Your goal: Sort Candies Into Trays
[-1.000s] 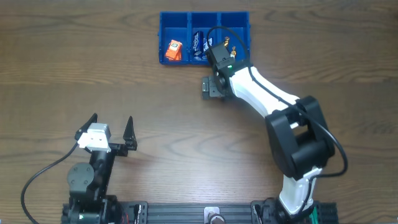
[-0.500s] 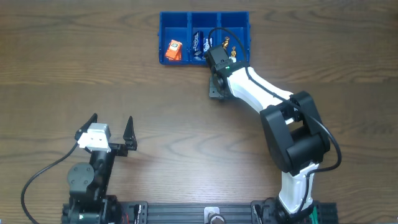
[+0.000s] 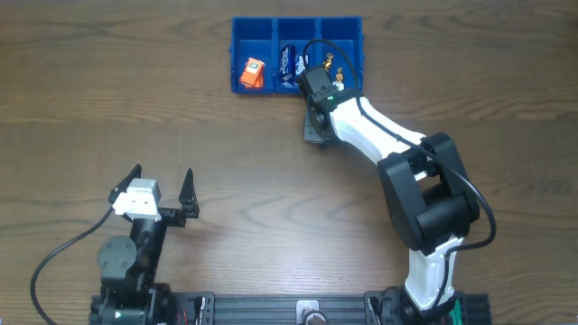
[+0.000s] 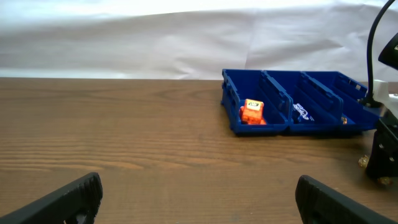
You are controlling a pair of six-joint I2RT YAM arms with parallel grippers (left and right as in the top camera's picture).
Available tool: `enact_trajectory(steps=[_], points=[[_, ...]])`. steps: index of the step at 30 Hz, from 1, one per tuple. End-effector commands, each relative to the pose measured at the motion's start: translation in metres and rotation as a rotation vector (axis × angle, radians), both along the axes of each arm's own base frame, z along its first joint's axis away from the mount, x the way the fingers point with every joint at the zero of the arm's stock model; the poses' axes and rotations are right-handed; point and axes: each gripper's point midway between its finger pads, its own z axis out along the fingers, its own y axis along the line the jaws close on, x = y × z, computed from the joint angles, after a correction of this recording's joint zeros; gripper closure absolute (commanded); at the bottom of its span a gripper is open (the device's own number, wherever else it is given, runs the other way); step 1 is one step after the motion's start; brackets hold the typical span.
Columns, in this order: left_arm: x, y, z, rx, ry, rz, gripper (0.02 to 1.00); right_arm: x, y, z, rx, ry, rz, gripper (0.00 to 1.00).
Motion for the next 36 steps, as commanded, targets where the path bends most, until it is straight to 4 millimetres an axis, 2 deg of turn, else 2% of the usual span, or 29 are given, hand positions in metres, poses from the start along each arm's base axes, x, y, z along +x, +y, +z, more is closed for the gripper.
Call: enact_trajectory(steps=[1, 3, 4, 5, 8, 9, 11, 13, 19, 25, 28, 31, 33, 34, 35, 36], points=[[-0.001, -0.001, -0.016, 0.016, 0.046, -0.010, 0.020, 0.023, -0.001, 0.070, 0.006, -0.170, -0.018, 0.950], [-0.001, -0.001, -0.017, 0.015, 0.046, -0.010, 0.020, 0.034, -0.004, 0.108, -0.008, -0.266, -0.002, 0.947], [-0.001, -0.001, -0.016, 0.016, 0.046, -0.010, 0.020, 0.044, -0.006, 0.137, -0.027, -0.341, 0.018, 0.952], [-0.001, -0.001, -0.016, 0.016, 0.046, -0.010, 0.020, 0.052, -0.009, 0.158, -0.052, -0.398, 0.029, 0.954], [-0.001, -0.001, -0.016, 0.015, 0.046, -0.010, 0.020, 0.075, -0.017, 0.211, -0.135, -0.537, 0.042, 0.958], [-0.001, -0.001, -0.017, 0.016, 0.046, -0.010, 0.020, 0.083, -0.020, 0.222, -0.148, -0.572, 0.041, 0.958], [-0.001, -0.001, -0.017, 0.016, 0.046, -0.010, 0.020, 0.095, -0.024, 0.229, -0.143, -0.612, 0.030, 0.958], [-0.001, -0.001, -0.016, 0.016, 0.046, -0.010, 0.020, 0.105, -0.031, 0.226, -0.132, -0.625, 0.009, 0.958], [-0.001, -0.001, -0.016, 0.015, 0.046, -0.010, 0.020, 0.134, -0.041, 0.180, -0.086, -0.575, -0.003, 0.956], [-0.001, -0.001, -0.016, 0.016, 0.046, -0.010, 0.020, 0.142, -0.041, 0.131, -0.097, -0.496, 0.007, 0.956], [-0.001, -0.001, -0.017, 0.016, 0.046, -0.010, 0.020, 0.145, -0.042, 0.119, -0.092, -0.479, -0.003, 0.956], [-0.001, -0.001, -0.017, 0.015, 0.046, -0.010, 0.020, 0.145, -0.040, 0.115, -0.080, -0.471, -0.007, 0.939], [-0.001, -0.001, -0.017, 0.016, 0.046, -0.010, 0.020, 0.144, -0.040, 0.115, -0.076, -0.470, -0.008, 0.860], [-0.001, -0.001, -0.016, 0.015, 0.046, -0.010, 0.020, 0.144, -0.039, 0.115, -0.073, -0.469, -0.006, 0.733], [-0.001, -0.001, -0.017, 0.016, 0.046, -0.010, 0.020, 0.144, -0.039, 0.115, -0.073, -0.469, -0.006, 0.522], [-0.001, -0.001, -0.016, 0.016, 0.046, -0.010, 0.023, 0.144, -0.039, 0.115, -0.073, -0.469, -0.006, 0.367]])
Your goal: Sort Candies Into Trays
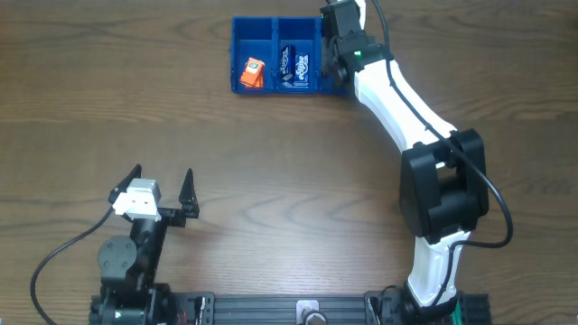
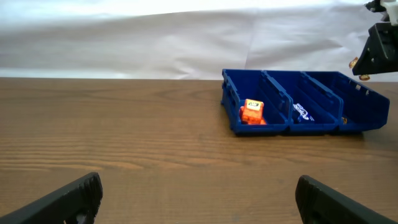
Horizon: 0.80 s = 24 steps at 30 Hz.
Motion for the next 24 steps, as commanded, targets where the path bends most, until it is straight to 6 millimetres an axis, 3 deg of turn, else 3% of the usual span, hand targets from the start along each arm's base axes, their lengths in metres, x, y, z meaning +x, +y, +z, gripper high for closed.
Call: enact_trajectory(steps=[1, 2, 3, 9, 12, 16, 22, 24], points=[[-0.001, -0.001, -0.016, 0.016, 0.046, -0.010, 0.023, 0.000, -0.002, -0.004, 0.012, 0.006, -0.011, 0.165], [-0.001, -0.001, -0.016, 0.016, 0.046, -0.010, 0.020, 0.000, -0.002, -0.003, 0.012, 0.005, -0.011, 0.018], [-0.001, -0.001, -0.016, 0.016, 0.046, -0.010, 0.020, 0.000, -0.002, -0.003, 0.012, 0.005, -0.011, 0.001], [-0.001, -0.001, -0.016, 0.016, 0.046, -0.010, 0.020, 0.000, -0.002, 0.000, 0.014, -0.001, -0.010, 0.001], [-0.001, -0.001, -0.017, 0.016, 0.046, -0.010, 0.023, -0.003, -0.003, 0.019, 0.022, -0.026, -0.011, 0.001], [-0.001, -0.001, -0.017, 0.016, 0.046, -0.010, 0.020, -0.012, -0.014, 0.077, 0.024, -0.115, -0.006, 0.001], [-0.001, -0.001, -0.017, 0.016, 0.046, -0.010, 0.020, -0.058, -0.083, 0.179, 0.024, -0.239, -0.093, 0.001], [-0.001, -0.001, -0.016, 0.016, 0.046, -0.010, 0.020, -0.076, -0.099, 0.203, -0.004, -0.283, -0.096, 0.001]])
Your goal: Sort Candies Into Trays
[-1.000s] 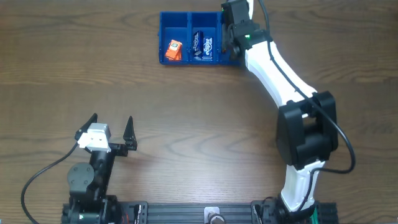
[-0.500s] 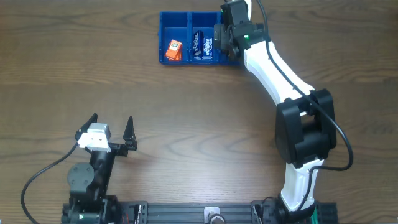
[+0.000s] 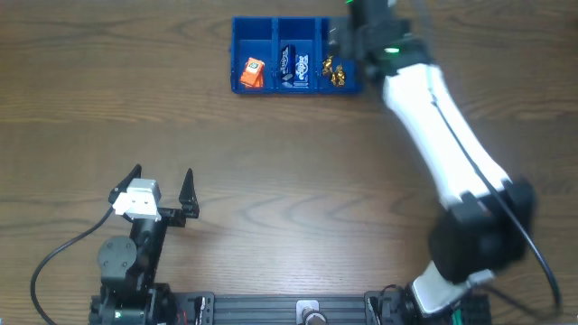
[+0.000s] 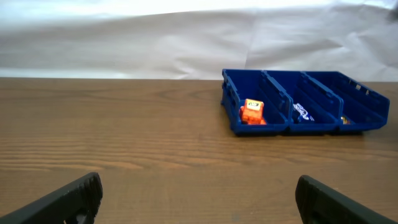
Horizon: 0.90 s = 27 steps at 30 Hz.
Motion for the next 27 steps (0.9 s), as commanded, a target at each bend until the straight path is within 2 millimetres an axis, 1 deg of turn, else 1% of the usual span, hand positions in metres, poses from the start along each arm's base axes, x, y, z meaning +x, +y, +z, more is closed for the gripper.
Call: enact_trajectory(steps=[1, 2, 3, 4, 5, 7, 8, 9, 13, 15, 17, 20, 25, 27], points=[[-0.001, -0.001, -0.016, 0.016, 0.046, -0.010, 0.020, -0.048, -0.056, 0.084, -0.063, -0.156, -0.062, 0.001], [-0.001, -0.001, -0.016, 0.016, 0.046, -0.010, 0.020, -0.057, -0.061, 0.092, -0.073, -0.180, -0.073, 0.001], [-0.001, -0.001, -0.016, 0.016, 0.046, -0.010, 0.020, -0.070, -0.068, 0.099, -0.084, -0.212, -0.085, 0.001], [-0.001, -0.001, -0.016, 0.016, 0.046, -0.010, 0.020, -0.081, -0.073, 0.103, -0.082, -0.237, -0.096, 0.001], [-0.001, -0.001, -0.016, 0.016, 0.046, -0.010, 0.023, -0.096, -0.077, 0.106, -0.075, -0.264, -0.102, 0.001], [-0.001, -0.001, -0.016, 0.015, 0.046, -0.010, 0.020, -0.120, -0.083, 0.102, -0.062, -0.293, -0.104, 0.001], [-0.001, -0.001, -0.016, 0.016, 0.046, -0.010, 0.020, -0.132, -0.088, 0.097, -0.052, -0.303, -0.119, 0.001], [-0.001, -0.001, -0.016, 0.015, 0.046, -0.010, 0.020, -0.148, -0.096, 0.086, -0.044, -0.312, -0.135, 0.001], [-0.001, -0.001, -0.016, 0.016, 0.046, -0.010, 0.020, -0.186, -0.118, 0.050, -0.027, -0.354, -0.175, 0.001], [-0.001, -0.001, -0.016, 0.015, 0.046, -0.010, 0.020, -0.204, -0.125, 0.031, -0.021, -0.398, -0.193, 0.001], [-0.001, -0.001, -0.016, 0.016, 0.046, -0.010, 0.023, -0.217, -0.127, 0.016, -0.020, -0.449, -0.200, 0.001], [-0.001, -0.001, -0.016, 0.016, 0.046, -0.010, 0.020, -0.231, -0.126, -0.003, -0.007, -0.535, -0.192, 0.001], [-0.001, -0.001, -0.016, 0.015, 0.046, -0.010, 0.023, -0.243, -0.116, -0.023, 0.025, -0.651, -0.138, 0.001], [-0.001, -0.001, -0.016, 0.015, 0.046, -0.010, 0.020, -0.246, -0.116, -0.031, 0.028, -0.672, -0.136, 0.001]])
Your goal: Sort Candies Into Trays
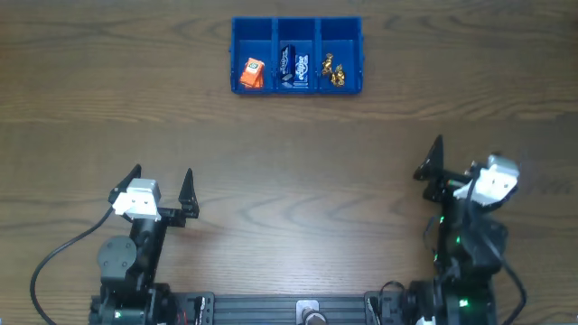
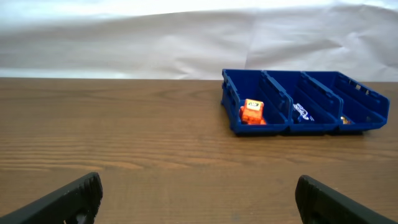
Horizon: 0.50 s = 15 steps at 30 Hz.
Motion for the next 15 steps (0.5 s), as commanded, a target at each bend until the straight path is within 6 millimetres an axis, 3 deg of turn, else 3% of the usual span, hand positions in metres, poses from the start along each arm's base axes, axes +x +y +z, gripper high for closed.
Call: enact_trajectory(steps=[1, 9, 15], points=[[-0.001, -0.001, -0.016, 0.016, 0.046, -0.010, 0.020, -0.006, 0.007, -0.019, -0.009, -0.047, 0.041, 0.001], [-0.001, -0.001, -0.016, 0.016, 0.046, -0.010, 0.020, -0.012, 0.023, -0.032, -0.011, -0.089, 0.136, 0.001], [-0.001, -0.001, -0.016, 0.016, 0.046, -0.010, 0.023, -0.008, 0.038, -0.072, -0.042, 0.002, 0.223, 0.001]])
